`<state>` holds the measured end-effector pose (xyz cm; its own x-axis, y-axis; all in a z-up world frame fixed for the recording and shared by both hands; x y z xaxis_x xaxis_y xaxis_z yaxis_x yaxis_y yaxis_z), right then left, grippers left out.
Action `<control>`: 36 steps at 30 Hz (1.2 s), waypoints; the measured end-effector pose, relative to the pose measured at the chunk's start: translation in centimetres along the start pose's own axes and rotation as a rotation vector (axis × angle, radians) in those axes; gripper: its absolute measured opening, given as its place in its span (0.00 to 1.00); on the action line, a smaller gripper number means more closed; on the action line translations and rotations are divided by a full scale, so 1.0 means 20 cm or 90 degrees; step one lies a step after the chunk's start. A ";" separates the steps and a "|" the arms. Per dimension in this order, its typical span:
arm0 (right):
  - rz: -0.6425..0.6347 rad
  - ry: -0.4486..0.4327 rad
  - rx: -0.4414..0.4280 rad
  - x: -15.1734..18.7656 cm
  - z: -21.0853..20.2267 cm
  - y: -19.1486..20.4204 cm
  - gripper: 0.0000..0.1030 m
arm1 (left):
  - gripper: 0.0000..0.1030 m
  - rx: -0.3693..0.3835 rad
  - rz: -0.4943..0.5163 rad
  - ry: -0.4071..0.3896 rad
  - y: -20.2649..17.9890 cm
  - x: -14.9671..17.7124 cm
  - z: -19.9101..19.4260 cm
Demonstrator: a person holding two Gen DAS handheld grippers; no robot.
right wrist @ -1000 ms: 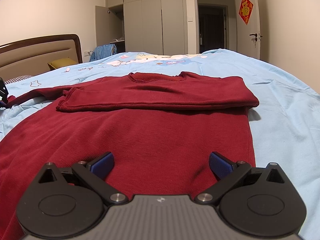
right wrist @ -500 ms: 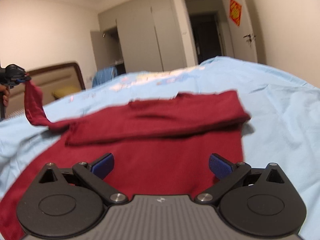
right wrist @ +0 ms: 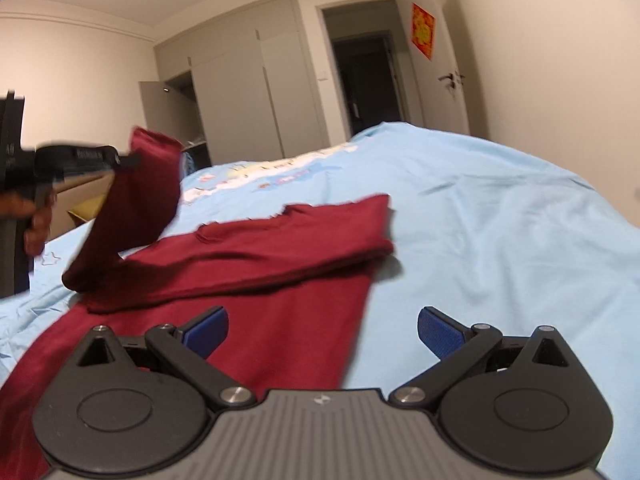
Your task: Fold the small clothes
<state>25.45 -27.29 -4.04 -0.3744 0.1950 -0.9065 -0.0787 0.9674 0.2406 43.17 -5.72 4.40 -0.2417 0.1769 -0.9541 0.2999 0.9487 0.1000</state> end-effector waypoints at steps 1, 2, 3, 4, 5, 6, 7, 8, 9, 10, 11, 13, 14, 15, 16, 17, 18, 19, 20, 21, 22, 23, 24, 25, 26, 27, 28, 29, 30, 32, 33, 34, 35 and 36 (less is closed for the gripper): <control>0.005 0.005 0.004 0.02 -0.01 -0.02 1.00 | 0.07 0.013 0.007 0.016 -0.04 0.06 0.02; 0.011 0.009 0.007 0.03 -0.02 -0.04 1.00 | 0.07 0.027 0.013 0.033 -0.06 0.13 0.02; 0.017 0.012 0.010 0.04 -0.02 -0.05 1.00 | 0.07 0.042 0.020 0.048 -0.09 0.18 0.04; 0.023 0.015 0.013 0.05 -0.03 -0.06 1.00 | 0.08 0.054 0.026 0.061 -0.11 0.23 0.04; 0.029 0.018 0.015 0.06 -0.03 -0.08 1.00 | 0.09 0.065 0.028 0.071 -0.12 0.27 0.04; 0.035 0.020 0.017 0.07 -0.03 -0.09 1.00 | 0.10 0.076 0.031 0.081 -0.13 0.31 0.02; 0.041 0.020 0.017 0.07 -0.03 -0.09 1.00 | 0.13 0.088 0.032 0.090 -0.14 0.36 -0.01; 0.045 0.020 0.017 0.07 -0.02 -0.10 1.00 | 0.15 0.097 0.033 0.098 -0.14 0.38 -0.02; 0.047 0.020 0.017 0.07 -0.02 -0.10 1.00 | 0.16 0.108 0.033 0.106 -0.14 0.39 -0.03; 0.047 0.020 0.016 0.07 -0.01 -0.09 1.00 | 0.17 0.116 0.032 0.112 -0.15 0.40 -0.05; 0.047 0.021 0.015 0.07 -0.01 -0.09 1.00 | 0.23 0.122 0.031 0.116 -0.14 0.41 -0.06; 0.044 0.022 0.012 0.07 -0.01 -0.08 1.00 | 0.36 0.129 0.026 0.121 -0.13 0.42 -0.09; 0.042 0.024 0.012 0.07 -0.01 -0.07 1.00 | 0.44 0.130 0.023 0.122 -0.12 0.42 -0.11; 0.040 0.025 0.011 0.07 -0.01 -0.07 1.00 | 0.48 0.131 0.020 0.123 -0.11 0.42 -0.12; 0.039 0.027 0.011 0.07 -0.01 -0.06 1.00 | 0.53 0.132 0.019 0.123 -0.09 0.42 -0.15; 0.038 0.028 0.011 0.07 0.00 -0.06 1.00 | 0.58 0.129 0.018 0.122 -0.08 0.41 -0.18; 0.036 0.030 0.011 0.07 0.01 -0.05 1.00 | 0.60 0.121 0.018 0.120 -0.05 0.41 -0.20; 0.034 0.031 0.011 0.07 0.01 -0.05 1.00 | 0.64 0.109 0.018 0.117 -0.03 0.41 -0.23; 0.033 0.033 0.010 0.06 0.02 -0.04 1.00 | 0.67 0.092 0.018 0.115 0.00 0.41 -0.26; 0.031 0.032 0.008 0.05 0.02 -0.03 1.00 | 0.67 0.071 0.017 0.116 0.04 0.42 -0.29; 0.027 0.031 0.005 0.04 0.03 -0.02 1.00 | 0.67 0.042 0.015 0.118 0.08 0.43 -0.31; 0.022 0.028 0.000 0.03 0.05 0.00 1.00 | 0.68 0.013 0.010 0.124 0.12 0.45 -0.33; 0.015 0.026 -0.005 0.01 0.06 0.02 1.00 | 0.68 -0.018 0.004 0.131 0.17 0.47 -0.35; 0.006 0.026 -0.011 -0.01 0.08 0.04 1.00 | 0.68 -0.051 -0.002 0.139 0.23 0.49 -0.37; -0.004 0.029 -0.015 -0.03 0.10 0.06 1.00 | 0.68 -0.087 -0.008 0.150 0.28 0.51 -0.39; -0.014 0.033 -0.020 -0.05 0.13 0.09 1.00 | 0.68 -0.120 -0.010 0.162 0.34 0.54 -0.40; -0.024 0.036 -0.027 -0.07 0.15 0.11 1.00 | 0.68 -0.153 -0.012 0.174 0.40 0.56 -0.42; -0.033 0.039 -0.035 -0.09 0.18 0.14 1.00 | 0.68 -0.182 -0.013 0.183 0.46 0.59 -0.42; -0.043 0.042 -0.043 -0.10 0.21 0.17 1.00 | 0.68 -0.206 -0.012 0.191 0.51 0.61 -0.43; -0.059 0.048 -0.058 -0.14 0.27 0.24 1.00 | 0.69 -0.239 -0.007 0.212 0.61 0.64 -0.42; -0.066 0.050 -0.065 -0.15 0.30 0.27 1.00 | 0.69 -0.247 -0.009 0.215 0.65 0.65 -0.41; -0.073 0.052 -0.072 -0.16 0.33 0.30 1.00 | 0.69 -0.256 -0.012 0.211 0.68 0.65 -0.40; -0.081 0.055 -0.077 -0.17 0.36 0.33 1.00 | 0.69 -0.265 -0.012 0.211 0.71 0.65 -0.39; -0.088 0.059 -0.079 -0.18 0.40 0.36 1.00 | 0.68 -0.273 -0.010 0.210 0.74 0.64 -0.37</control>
<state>33.66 -19.65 -1.90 -0.4351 0.0404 -0.8995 -0.2469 0.9553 0.1624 37.60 12.57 -4.25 -0.5411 0.1699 -0.8236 -0.0927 0.9614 0.2592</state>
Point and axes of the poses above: each gripper's, at about its wrist camera, not at the fingertips, and z roughly the way its jaws point, y to its left, x to its underside, the point moved 4 cm from there along z, roughly the way its jaws point
